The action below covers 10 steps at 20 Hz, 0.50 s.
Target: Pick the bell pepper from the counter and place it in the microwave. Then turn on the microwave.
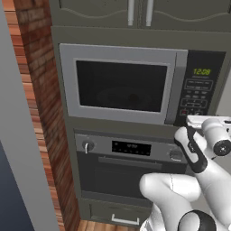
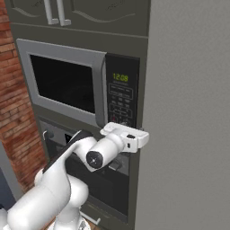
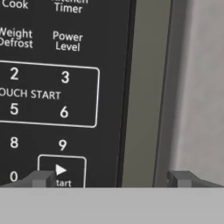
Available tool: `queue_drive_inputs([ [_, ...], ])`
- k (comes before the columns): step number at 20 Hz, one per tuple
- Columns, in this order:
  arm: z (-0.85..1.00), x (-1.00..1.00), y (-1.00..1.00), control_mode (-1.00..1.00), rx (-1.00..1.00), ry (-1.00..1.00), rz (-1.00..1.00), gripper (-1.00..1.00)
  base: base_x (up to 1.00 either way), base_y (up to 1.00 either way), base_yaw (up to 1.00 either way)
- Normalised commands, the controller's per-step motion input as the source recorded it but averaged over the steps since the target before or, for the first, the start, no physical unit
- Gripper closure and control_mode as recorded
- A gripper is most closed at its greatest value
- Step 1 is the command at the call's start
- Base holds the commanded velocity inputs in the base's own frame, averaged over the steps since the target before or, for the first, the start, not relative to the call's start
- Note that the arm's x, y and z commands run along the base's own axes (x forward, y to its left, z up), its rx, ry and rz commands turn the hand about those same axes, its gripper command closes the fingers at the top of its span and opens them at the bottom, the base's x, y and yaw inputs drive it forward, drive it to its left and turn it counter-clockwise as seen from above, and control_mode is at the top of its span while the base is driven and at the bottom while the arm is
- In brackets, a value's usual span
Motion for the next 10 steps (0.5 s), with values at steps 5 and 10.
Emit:
queue_drive_inputs([
  [5,0.00,0.19,0.00,-1.00,0.00,0.00,0.00,-1.00,0.00,0.00,0.00],
  [10,-0.03,0.20,0.00,-1.00,0.00,0.00,0.00,-1.00,0.00,0.00,0.00],
])
